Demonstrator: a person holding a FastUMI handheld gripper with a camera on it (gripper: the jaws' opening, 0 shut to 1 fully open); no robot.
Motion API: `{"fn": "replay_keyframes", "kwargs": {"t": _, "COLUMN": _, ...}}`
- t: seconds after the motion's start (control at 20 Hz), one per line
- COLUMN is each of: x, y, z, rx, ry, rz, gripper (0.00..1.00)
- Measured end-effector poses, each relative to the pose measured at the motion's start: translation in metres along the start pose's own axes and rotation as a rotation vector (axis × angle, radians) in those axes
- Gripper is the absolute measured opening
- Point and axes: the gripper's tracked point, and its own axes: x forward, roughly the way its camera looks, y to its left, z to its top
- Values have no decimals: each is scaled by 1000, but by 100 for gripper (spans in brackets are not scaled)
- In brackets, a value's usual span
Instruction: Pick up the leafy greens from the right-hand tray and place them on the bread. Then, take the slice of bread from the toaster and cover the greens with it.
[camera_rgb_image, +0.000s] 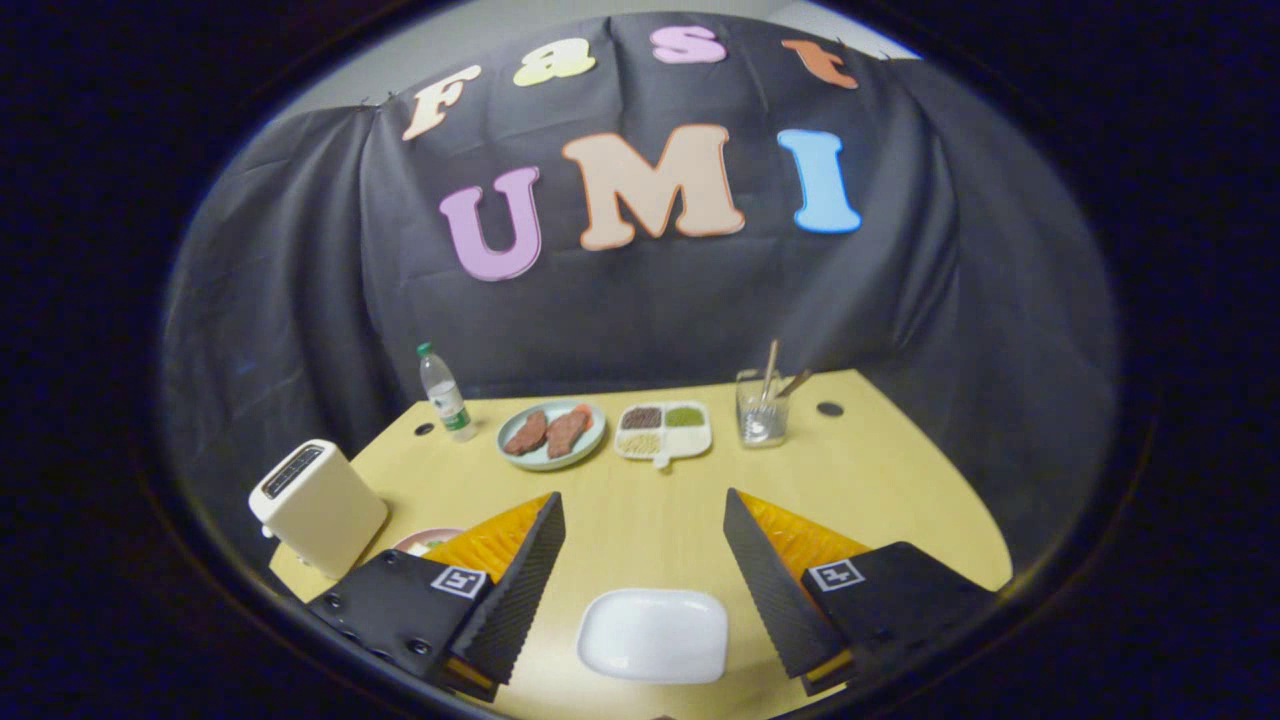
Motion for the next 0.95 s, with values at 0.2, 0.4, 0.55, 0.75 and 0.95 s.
{"fn": "replay_keyframes", "kwargs": {"t": 0.2, "x": -18, "y": -23, "z": 52, "rx": -48, "ry": -149, "rz": -97, "gripper": 100}}
{"fn": "replay_keyframes", "kwargs": {"t": 0.4, "x": -34, "y": -16, "z": 72, "rx": -22, "ry": -271, "rz": -142, "gripper": 100}}
{"fn": "replay_keyframes", "kwargs": {"t": 0.55, "x": -35, "y": -11, "z": 72, "rx": -29, "ry": -278, "rz": -130, "gripper": 100}}
{"fn": "replay_keyframes", "kwargs": {"t": 0.75, "x": -39, "y": -12, "z": 80, "rx": -34, "ry": -293, "rz": -131, "gripper": 100}}
{"fn": "replay_keyframes", "kwargs": {"t": 0.95, "x": -42, "y": -13, "z": 91, "rx": -33, "ry": -314, "rz": -137, "gripper": 100}}
